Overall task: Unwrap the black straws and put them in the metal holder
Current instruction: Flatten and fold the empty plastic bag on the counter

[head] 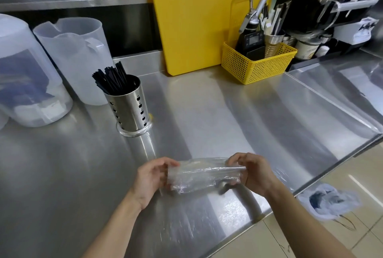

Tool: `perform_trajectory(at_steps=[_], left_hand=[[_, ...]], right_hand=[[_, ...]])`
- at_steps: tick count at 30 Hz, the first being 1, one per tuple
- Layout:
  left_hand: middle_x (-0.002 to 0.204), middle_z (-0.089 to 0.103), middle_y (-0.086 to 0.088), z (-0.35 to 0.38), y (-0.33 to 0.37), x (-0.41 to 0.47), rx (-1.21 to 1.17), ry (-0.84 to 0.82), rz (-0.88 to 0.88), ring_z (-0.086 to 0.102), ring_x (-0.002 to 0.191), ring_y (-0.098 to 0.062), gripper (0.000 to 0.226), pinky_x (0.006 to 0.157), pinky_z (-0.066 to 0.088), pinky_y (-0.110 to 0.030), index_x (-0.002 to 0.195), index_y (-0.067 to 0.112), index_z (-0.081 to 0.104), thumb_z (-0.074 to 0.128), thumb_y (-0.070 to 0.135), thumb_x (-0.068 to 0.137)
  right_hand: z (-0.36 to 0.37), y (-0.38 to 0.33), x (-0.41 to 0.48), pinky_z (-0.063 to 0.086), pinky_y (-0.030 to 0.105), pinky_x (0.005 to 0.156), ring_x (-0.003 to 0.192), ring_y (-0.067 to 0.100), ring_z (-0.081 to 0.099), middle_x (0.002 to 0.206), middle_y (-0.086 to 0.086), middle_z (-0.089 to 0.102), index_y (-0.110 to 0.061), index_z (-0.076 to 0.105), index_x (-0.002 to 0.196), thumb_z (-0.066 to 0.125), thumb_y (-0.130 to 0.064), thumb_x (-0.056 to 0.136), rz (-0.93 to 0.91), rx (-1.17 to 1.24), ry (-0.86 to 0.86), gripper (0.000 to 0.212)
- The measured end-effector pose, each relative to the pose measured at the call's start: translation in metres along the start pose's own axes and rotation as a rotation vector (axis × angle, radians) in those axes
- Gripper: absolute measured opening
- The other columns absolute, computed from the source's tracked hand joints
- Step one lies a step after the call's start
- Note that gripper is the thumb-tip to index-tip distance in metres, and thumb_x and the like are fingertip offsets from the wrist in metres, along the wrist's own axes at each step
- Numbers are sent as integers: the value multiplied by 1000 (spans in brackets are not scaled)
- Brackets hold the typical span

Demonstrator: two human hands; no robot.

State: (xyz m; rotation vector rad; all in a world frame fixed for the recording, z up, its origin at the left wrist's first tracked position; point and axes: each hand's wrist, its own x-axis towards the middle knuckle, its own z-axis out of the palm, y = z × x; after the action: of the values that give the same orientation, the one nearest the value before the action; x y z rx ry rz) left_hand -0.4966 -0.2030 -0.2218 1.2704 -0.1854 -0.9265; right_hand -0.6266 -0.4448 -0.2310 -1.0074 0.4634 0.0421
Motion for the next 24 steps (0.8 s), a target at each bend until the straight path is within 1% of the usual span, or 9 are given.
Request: perform_trajectory(at_steps=[3, 6, 9, 11, 13, 16, 18, 21, 24], left_hand=[[81, 68, -6, 10, -1, 3, 131, 37, -32, 61, 65, -17, 35, 62, 45, -32, 87, 12, 69, 62, 42, 70], [97, 69, -7, 21, -4, 9, 136, 56, -33, 60, 80, -22, 57, 72, 43, -36, 103, 19, 64, 78, 31, 49], [104, 67, -10, 35, -5, 16, 28, 116, -53, 63, 84, -21, 67, 69, 51, -28, 114, 14, 56, 82, 9, 52], [99, 68, -13, 50, -6, 21, 47, 102, -74, 66, 79, -18, 47, 61, 55, -20, 106, 2, 62, 77, 3, 62], [84, 71, -11, 68, -15, 26, 127, 107, -81, 65, 79, -20, 18, 70, 57, -21, 89, -1, 69, 72, 4, 72], [72, 66, -5, 103, -28, 36, 256, 185, -21, 58, 79, -21, 5, 85, 51, -35, 77, 2, 67, 65, 6, 80], [71, 58, -3, 134, -36, 41, 379, 213, 20, 53, 73, -20, 9, 72, 50, -33, 77, 5, 60, 62, 11, 84], [75, 59, -8, 185, -48, 50, 517, 206, 36, 57, 59, -19, 15, 48, 46, -22, 78, 10, 53, 55, 18, 89], [67, 59, -8, 233, -62, 66, 657, 216, 81, 52, 39, -13, 17, 35, 38, -21, 79, 12, 48, 52, 23, 91]], right_hand=[[-7, -3, -5, 51, 44, 63, 72, 35, 54, 79, 13, 57, -2, 61, 82, 58, -20, 70, 26, -33, -19, 21], [-14, -4, -8, 52, 35, 61, 71, 27, 57, 83, 13, 56, -8, 60, 98, 62, 3, 66, -26, -43, 25, 34], [-26, -11, -15, 53, 25, 57, 66, 21, 65, 73, 9, 67, -3, 58, 106, 63, 17, 65, -98, -43, 120, 46], [-28, -20, -25, 51, 21, 54, 60, 18, 65, 61, 7, 67, 3, 63, 82, 60, 16, 72, -118, -119, 146, 16], [-43, -24, -32, 46, 17, 44, 47, 14, 56, 48, 3, 56, 0, 55, 59, 57, 15, 76, -127, -136, 213, 22], [-71, -30, -43, 44, 23, 46, 53, 20, 47, 57, 6, 48, -2, 49, 67, 60, 7, 79, -131, -99, 268, 18], [-95, -35, -50, 40, 27, 51, 57, 21, 46, 67, 7, 46, -7, 47, 79, 61, 0, 81, -136, -151, 294, 15], [-130, -47, -69, 44, 23, 41, 43, 18, 54, 56, 4, 54, -12, 43, 81, 56, -8, 88, -160, -257, 336, 14], [-171, -62, -91, 37, 21, 39, 37, 12, 46, 51, 4, 50, -11, 42, 83, 53, -9, 90, -229, -335, 402, 14]])
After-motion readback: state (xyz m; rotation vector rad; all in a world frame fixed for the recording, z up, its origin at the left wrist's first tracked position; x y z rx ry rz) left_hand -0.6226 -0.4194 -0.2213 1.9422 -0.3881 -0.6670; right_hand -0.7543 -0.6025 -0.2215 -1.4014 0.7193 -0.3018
